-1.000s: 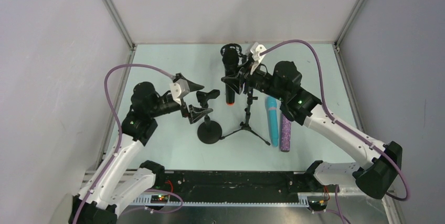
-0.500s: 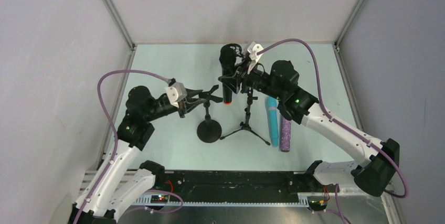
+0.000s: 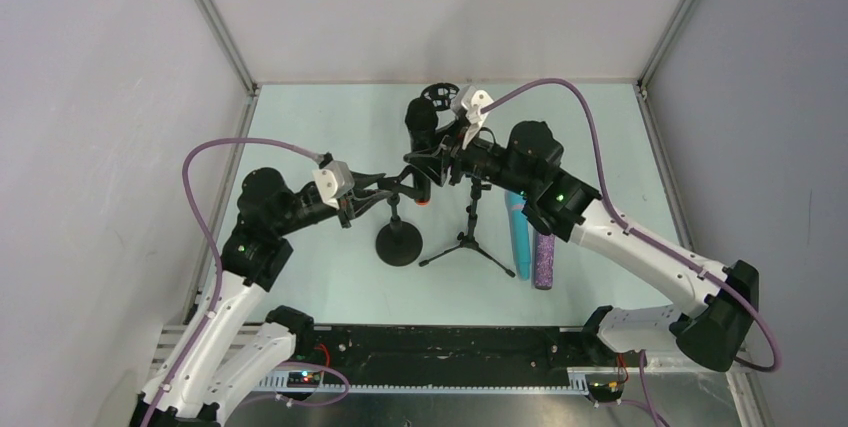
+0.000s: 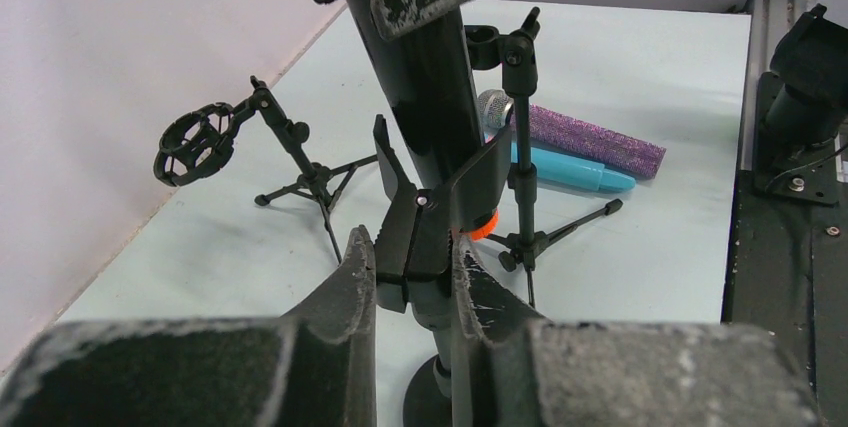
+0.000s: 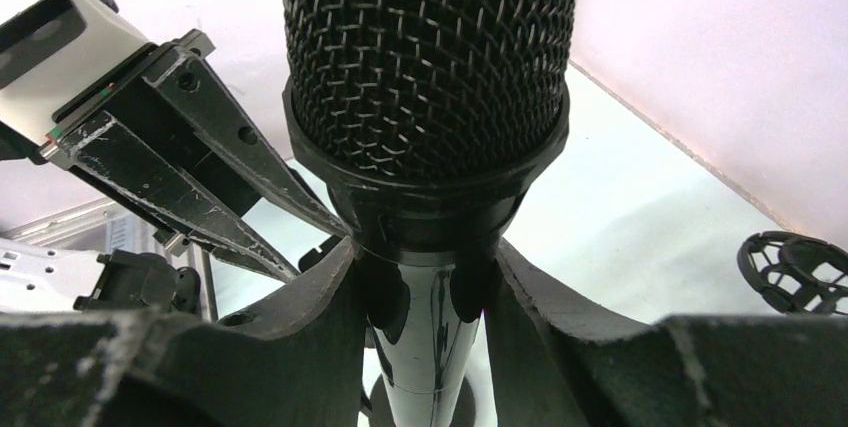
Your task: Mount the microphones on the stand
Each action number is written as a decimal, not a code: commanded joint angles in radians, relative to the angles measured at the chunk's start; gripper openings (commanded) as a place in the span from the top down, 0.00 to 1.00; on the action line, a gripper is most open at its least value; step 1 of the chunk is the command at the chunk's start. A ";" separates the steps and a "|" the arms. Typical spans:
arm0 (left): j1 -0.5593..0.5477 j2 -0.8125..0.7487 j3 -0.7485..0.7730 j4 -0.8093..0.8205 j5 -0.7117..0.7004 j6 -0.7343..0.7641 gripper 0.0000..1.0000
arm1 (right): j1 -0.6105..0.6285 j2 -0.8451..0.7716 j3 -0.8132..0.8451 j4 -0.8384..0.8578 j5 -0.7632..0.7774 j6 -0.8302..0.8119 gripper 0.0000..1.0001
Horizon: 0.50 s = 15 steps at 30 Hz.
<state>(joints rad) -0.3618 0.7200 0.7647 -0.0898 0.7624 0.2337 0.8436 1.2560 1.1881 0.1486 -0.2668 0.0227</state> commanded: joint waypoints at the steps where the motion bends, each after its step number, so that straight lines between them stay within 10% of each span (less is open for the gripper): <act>1: -0.003 0.006 -0.006 0.019 0.001 0.014 1.00 | 0.035 0.007 0.038 0.099 0.035 -0.039 1.00; 15: -0.004 0.003 -0.014 0.025 0.010 0.010 1.00 | 0.087 0.022 -0.078 0.302 0.105 -0.052 1.00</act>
<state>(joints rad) -0.3614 0.7284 0.7647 -0.0792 0.7589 0.2359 0.9195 1.2747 1.1107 0.3138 -0.1940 -0.0200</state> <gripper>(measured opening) 0.249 0.447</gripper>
